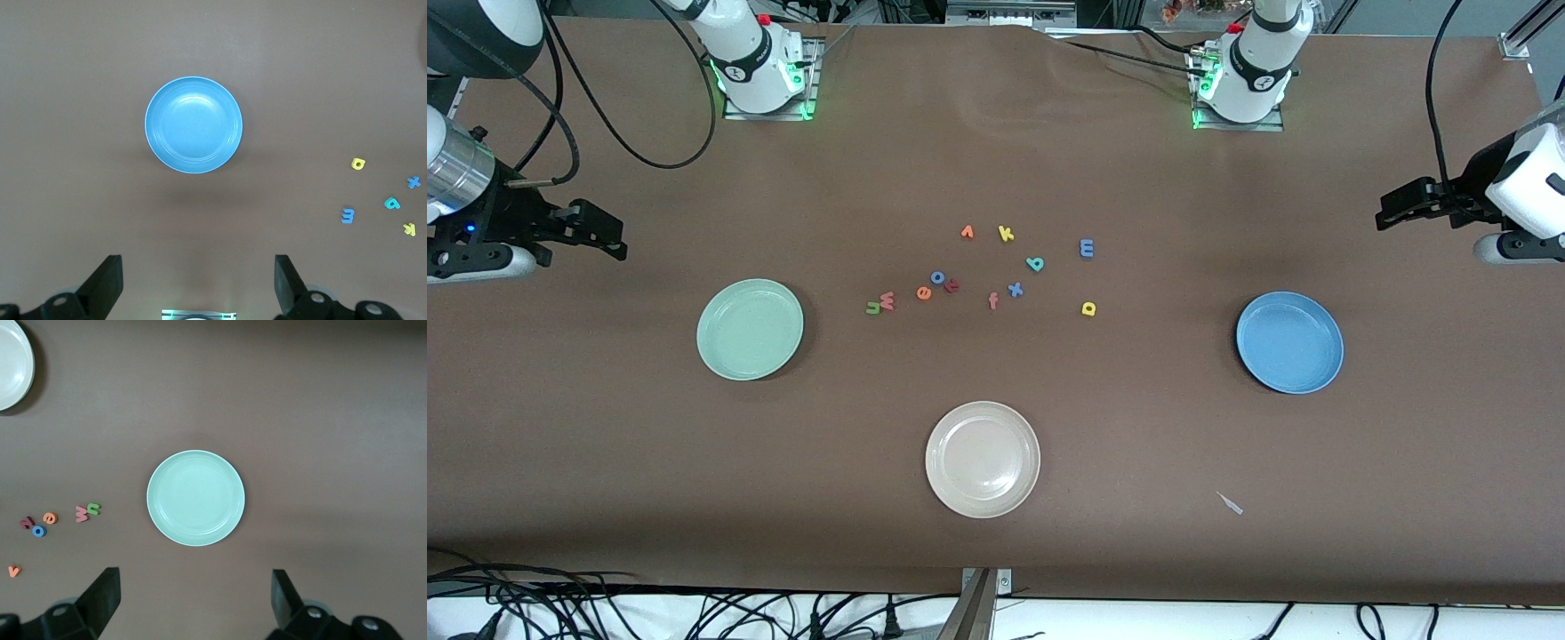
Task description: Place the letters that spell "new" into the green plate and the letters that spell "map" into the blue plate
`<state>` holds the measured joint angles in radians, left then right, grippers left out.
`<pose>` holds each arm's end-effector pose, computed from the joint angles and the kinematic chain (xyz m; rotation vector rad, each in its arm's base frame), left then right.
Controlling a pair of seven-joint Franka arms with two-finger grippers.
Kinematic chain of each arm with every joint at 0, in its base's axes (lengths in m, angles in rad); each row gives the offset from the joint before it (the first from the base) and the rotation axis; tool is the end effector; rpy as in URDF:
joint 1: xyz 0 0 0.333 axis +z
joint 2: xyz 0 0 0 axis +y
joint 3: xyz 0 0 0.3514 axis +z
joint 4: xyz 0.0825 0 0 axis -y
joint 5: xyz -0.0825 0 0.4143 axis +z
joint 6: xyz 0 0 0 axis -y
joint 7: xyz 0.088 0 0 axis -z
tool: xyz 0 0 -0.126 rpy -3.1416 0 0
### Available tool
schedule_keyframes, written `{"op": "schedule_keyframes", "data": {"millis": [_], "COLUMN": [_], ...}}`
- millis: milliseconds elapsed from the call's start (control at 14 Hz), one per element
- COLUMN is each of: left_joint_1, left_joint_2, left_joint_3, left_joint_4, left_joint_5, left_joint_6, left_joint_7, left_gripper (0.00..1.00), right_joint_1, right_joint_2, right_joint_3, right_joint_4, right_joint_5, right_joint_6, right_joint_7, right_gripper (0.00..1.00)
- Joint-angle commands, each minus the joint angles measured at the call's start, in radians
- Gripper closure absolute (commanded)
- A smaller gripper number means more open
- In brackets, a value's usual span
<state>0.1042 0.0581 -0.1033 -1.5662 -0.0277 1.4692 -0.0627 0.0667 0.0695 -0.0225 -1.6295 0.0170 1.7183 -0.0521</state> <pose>0.5883 -0.0015 0.6014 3.1017 0.0972 -0.2422 0.6179 0.0297 0.5824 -3.1228 -0.1469 -0.0303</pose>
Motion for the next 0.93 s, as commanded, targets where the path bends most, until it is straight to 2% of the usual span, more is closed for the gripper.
{"op": "schedule_keyframes", "data": {"millis": [0,855], "left_joint_1": [0.002,0.002], "left_joint_2": [0.000,0.000], "left_joint_3": [-0.001,-0.001], "left_joint_4": [0.011,0.011], "left_joint_5": [0.025,0.023], "left_joint_6": [-0.006,-0.006], "left_joint_7": [0.020,0.020], "left_gripper": [0.00,0.00], "right_joint_1": [-0.004,-0.004], "right_joint_2": [-0.019,-0.019], "right_joint_3": [0.007,0.006], "right_joint_4": [-0.021,-0.018], "right_joint_5": [-0.009,-0.008], "right_joint_6": [0.009,-0.002], "right_joint_7": [0.001,-0.018], "right_gripper": [0.00,0.00]}}
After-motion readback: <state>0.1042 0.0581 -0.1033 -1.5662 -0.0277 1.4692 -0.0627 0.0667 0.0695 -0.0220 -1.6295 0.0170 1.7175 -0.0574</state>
